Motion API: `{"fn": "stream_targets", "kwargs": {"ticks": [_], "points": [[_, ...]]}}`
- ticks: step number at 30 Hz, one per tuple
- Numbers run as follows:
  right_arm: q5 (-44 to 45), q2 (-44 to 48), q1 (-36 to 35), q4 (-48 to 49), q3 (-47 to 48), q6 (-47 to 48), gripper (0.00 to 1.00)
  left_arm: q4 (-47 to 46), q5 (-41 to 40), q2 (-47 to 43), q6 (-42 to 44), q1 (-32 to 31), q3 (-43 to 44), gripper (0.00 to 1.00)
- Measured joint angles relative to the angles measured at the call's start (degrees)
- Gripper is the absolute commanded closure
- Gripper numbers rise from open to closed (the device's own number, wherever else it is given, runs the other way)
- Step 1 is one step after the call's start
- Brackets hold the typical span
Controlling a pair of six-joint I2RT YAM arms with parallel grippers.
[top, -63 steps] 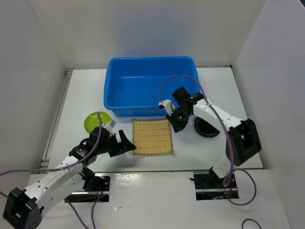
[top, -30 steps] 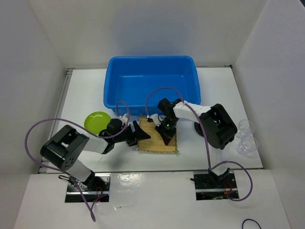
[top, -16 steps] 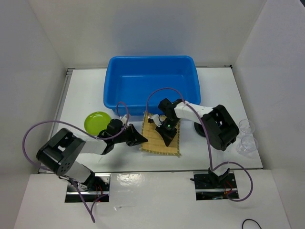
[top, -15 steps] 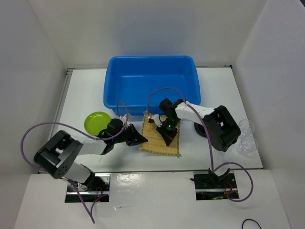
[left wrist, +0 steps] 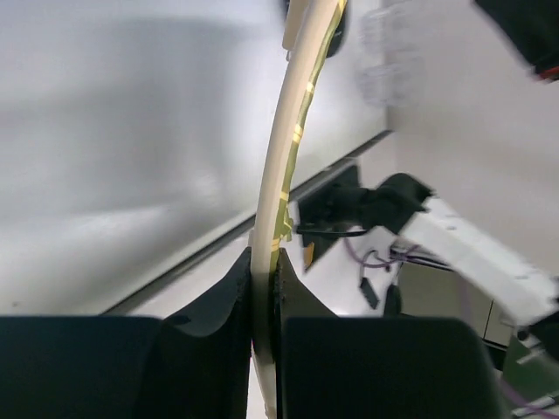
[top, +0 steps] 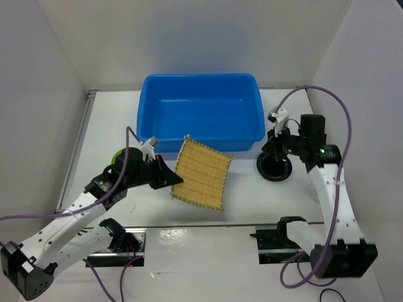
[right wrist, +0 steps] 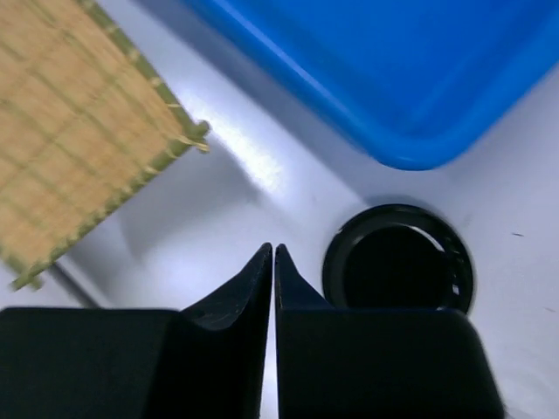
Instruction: Place the mixed dishes into the plastic bin
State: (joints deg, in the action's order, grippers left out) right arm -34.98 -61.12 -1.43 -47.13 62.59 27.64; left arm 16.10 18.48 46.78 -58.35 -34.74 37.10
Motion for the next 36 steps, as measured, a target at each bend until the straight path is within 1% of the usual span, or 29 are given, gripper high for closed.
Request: {"fn": "stream_targets", "kwargs": {"ticks": [2, 5, 10, 12, 14, 18, 20, 23, 25, 29, 32, 34, 36], "points": [[0.35, 6.21, 2.78, 1.95, -1.95, -1.92, 0.92, 5.16, -0.33, -0.37, 0.13, 0.09, 6.36, 1.0], [1.79, 10.58, 3.54, 4.39, -3.15, -4.22, 0.92, 8.11, 0.57, 2.12, 1.25, 0.57, 15.91, 1.0], [3.91, 9.18, 3.65, 7.26, -3.41, -6.16, 0.92, 6.47, 2.6, 10.54, 1.29, 1.57, 27.19, 1.0], [5.42, 8.28, 3.85, 8.02, -4.44, -6.97, 0.92, 5.35, 3.63, 14.25, 0.9, 3.26, 29.53, 1.0], [6.21, 8.39, 4.5, 8.11, -5.2, -7.48, 0.92, 3.8, 4.39, 18.08, -0.37, 6.43, 31.15, 1.0], [7.28, 9.6, 6.56, 8.76, -5.25, -8.2, 0.92, -0.76, 3.69, 27.52, -4.59, 12.9, 34.38, 1.0], [7.61, 10.08, 7.06, 9.14, -5.25, -8.57, 0.91, -2.64, 2.73, 32.41, -6.58, 15.23, 35.91, 1.0], [8.09, 10.21, 7.3, 9.57, -5.27, -8.76, 0.91, -3.72, 1.38, 41.48, -8.2, 17.7, 41.22, 1.0], [8.24, 10.21, 7.56, 9.7, -5.27, -8.79, 0.91, -4.57, 1.55, 47.52, -8.52, 18.58, 45.22, 1.0], [8.59, 10.23, 8.61, 9.97, -5.29, -8.81, 0.91, -6.23, 4.68, 62.05, -8.46, 19.32, 56.06, 1.0], [8.7, 10.23, 9.7, 10.16, -5.29, -8.81, 0.91, -5.31, 5.95, 72.15, -7.8, 18.86, 63.95, 1.0], [8.76, 10.23, 10.14, 10.27, -5.29, -8.81, 0.91, -4.9, 6.29, 76.96, -7.74, 18.25, 67.06, 1.0], [8.81, 10.23, 10.47, 10.32, -5.29, -8.83, 0.91, -3.87, 6.36, 80.06, -7.67, 17.57, 68.22, 1.0]]}}
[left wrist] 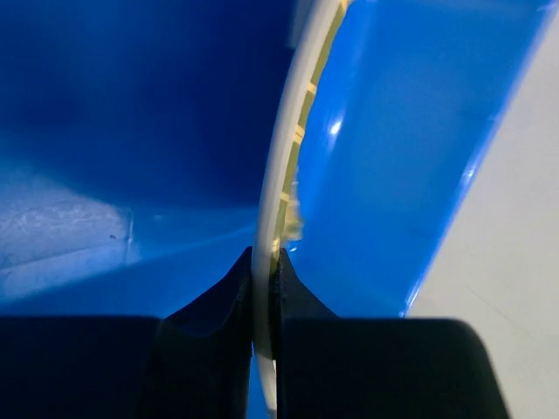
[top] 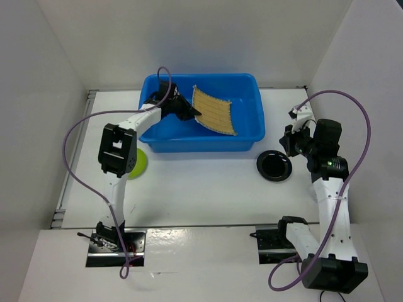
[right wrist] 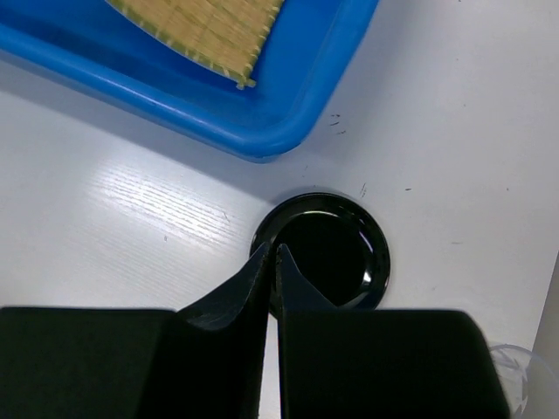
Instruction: Place the mixed dishes into the plastic bin
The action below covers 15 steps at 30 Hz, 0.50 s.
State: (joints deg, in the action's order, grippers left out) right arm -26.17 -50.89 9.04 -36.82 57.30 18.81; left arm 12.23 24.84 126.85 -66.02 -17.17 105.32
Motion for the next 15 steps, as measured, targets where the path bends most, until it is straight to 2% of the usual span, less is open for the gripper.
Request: {"fn": "stream_targets", "kwargs": {"ticks": [8, 10, 13, 14, 15], "points": [[0.04, 0.0, 0.22, 0.0, 0.0, -0.15, 0.85, 1.49, 1.25, 3.28, 0.48, -1.03, 1.27, 1.0], [0.04, -0.02, 0.22, -0.02, 0.0, -0.17, 0.83, 1.49, 1.29, 3.45, 1.29, -1.03, 1.25, 0.92], [0.02, -0.2, 0.22, 0.0, 0.0, -0.2, 0.8, 1.7, 1.05, 3.89, 3.3, -1.03, 1.18, 0.51], [0.02, -0.28, 0.22, -0.02, 0.0, -0.2, 0.78, 2.23, 0.7, 4.07, 4.48, -1.03, 1.2, 0.23], [-0.02, -0.39, 0.22, -0.02, 0.0, -0.2, 0.77, 3.08, 0.13, 4.2, 6.21, -1.03, 1.2, 0.11]]}}
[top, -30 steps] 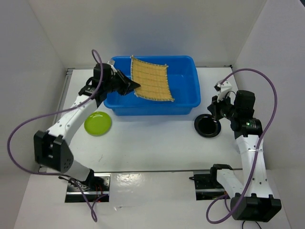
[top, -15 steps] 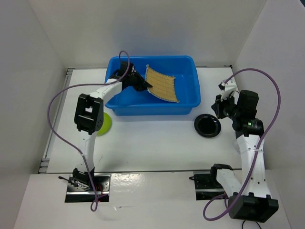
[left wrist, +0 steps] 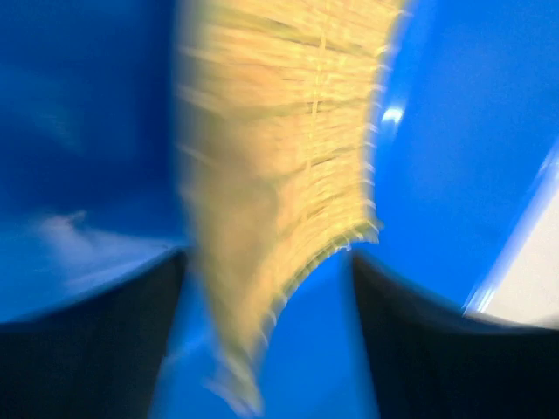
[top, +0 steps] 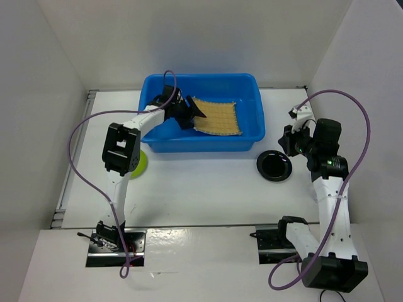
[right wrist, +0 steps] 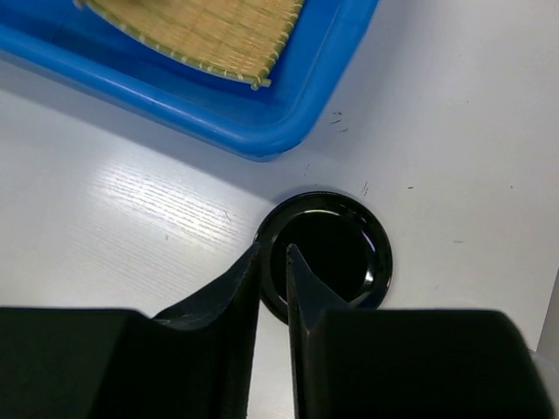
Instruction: Place the mixed dishes into the plastic bin
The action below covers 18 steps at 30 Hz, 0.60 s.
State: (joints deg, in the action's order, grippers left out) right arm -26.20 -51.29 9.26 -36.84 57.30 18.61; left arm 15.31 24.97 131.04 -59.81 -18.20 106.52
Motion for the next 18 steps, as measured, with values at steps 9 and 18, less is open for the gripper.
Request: {"fn": "stream_targets", "kwargs": {"ticks": [9, 18], "points": [[-0.13, -0.7, 0.02, 0.0, 0.0, -0.52, 0.13, 13.11, -14.8, -2.93, 15.08, 0.0, 1.31, 0.0], [0.33, -0.59, 0.46, 0.02, 0.0, -0.79, 0.11, 13.6, -31.34, -46.18, 22.67, 11.13, -17.94, 0.0]]}}
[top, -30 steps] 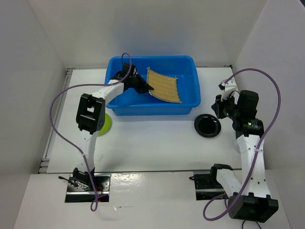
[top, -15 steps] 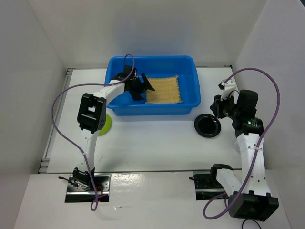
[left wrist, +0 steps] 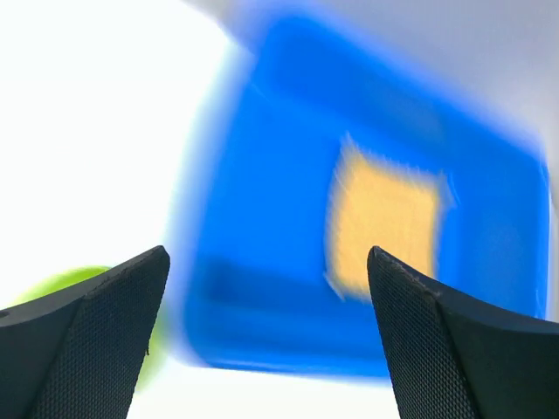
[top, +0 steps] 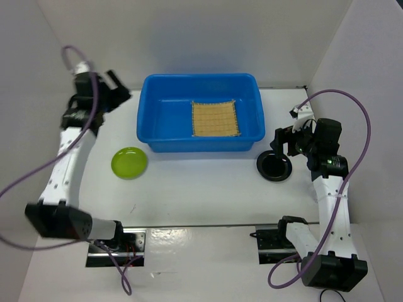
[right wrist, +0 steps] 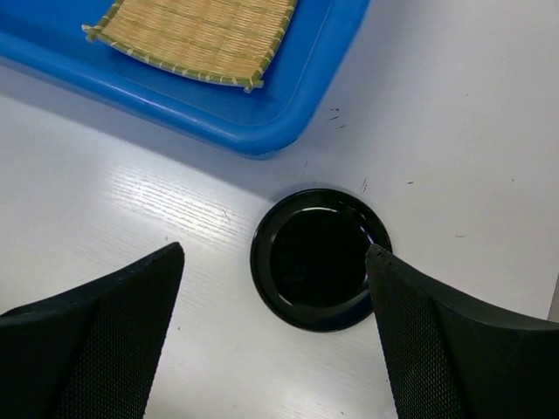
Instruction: Place the mixed dishes into the plastic bin
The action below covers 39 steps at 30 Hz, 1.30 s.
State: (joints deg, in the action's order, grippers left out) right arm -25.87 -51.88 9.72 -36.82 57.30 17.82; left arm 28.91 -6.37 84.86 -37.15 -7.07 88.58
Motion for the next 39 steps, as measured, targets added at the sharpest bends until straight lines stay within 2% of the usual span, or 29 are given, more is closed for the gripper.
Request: {"fn": "stream_targets", "kwargs": {"ticks": [3, 7, 11, 14, 17, 21, 26, 31, 33, 34, 35, 39], "points": [[-0.07, 0.04, 0.04, 0.0, -0.02, 0.0, 0.11, -0.81, -5.33, -10.73, 0.9, 11.28, -5.44, 0.0], [-0.11, 0.02, 0.09, 0.0, -0.22, 0.02, 0.11, -2.62, -8.33, -13.73, -1.05, 18.99, -16.61, 0.01], [-0.37, 0.0, 0.09, 0.0, -0.42, 0.02, 0.11, -1.68, -4.26, -8.83, -2.6, 24.13, -30.01, 0.0], [-0.5, -0.07, 0.09, 0.0, -0.42, 0.02, 0.1, -1.09, 0.0, -1.97, -2.51, 27.02, -31.93, 0.0], [-0.52, -0.2, 0.09, 0.0, -0.42, 0.02, 0.1, -3.3, 5.29, 2.6, -2.05, 28.74, -32.15, 0.0], [-0.52, -0.61, 0.09, -0.02, -0.44, 0.02, 0.1, -5.62, 10.45, 3.91, -1.99, 29.81, -32.87, 0.0], [-0.52, -0.72, 0.09, -0.02, -0.44, 0.02, 0.1, -7.48, 14.43, 8.46, -0.52, 29.83, -32.87, 0.05], [-0.52, -0.72, 0.09, -0.02, -0.44, 0.02, 0.1, -6.73, 15.02, 10.54, 1.27, 29.83, -32.87, 0.05], [-0.52, -0.72, 0.09, -0.02, -0.44, 0.02, 0.1, -6.58, 14.99, 10.69, 2.05, 29.83, -32.85, 0.11], [-0.5, -0.72, 0.09, -0.02, -0.44, 0.02, 0.1, -6.58, 14.99, 10.75, 2.32, 29.83, -32.85, 0.27], [-0.5, -0.72, 0.09, -0.02, -0.44, 0.02, 0.1, -6.58, 15.08, 11.06, 2.73, 29.83, -32.83, 0.31], [-0.48, -0.7, 0.09, -0.02, -0.44, 0.02, 0.1, -6.62, 15.87, 12.39, 2.95, 29.88, -32.17, 0.32]]}}
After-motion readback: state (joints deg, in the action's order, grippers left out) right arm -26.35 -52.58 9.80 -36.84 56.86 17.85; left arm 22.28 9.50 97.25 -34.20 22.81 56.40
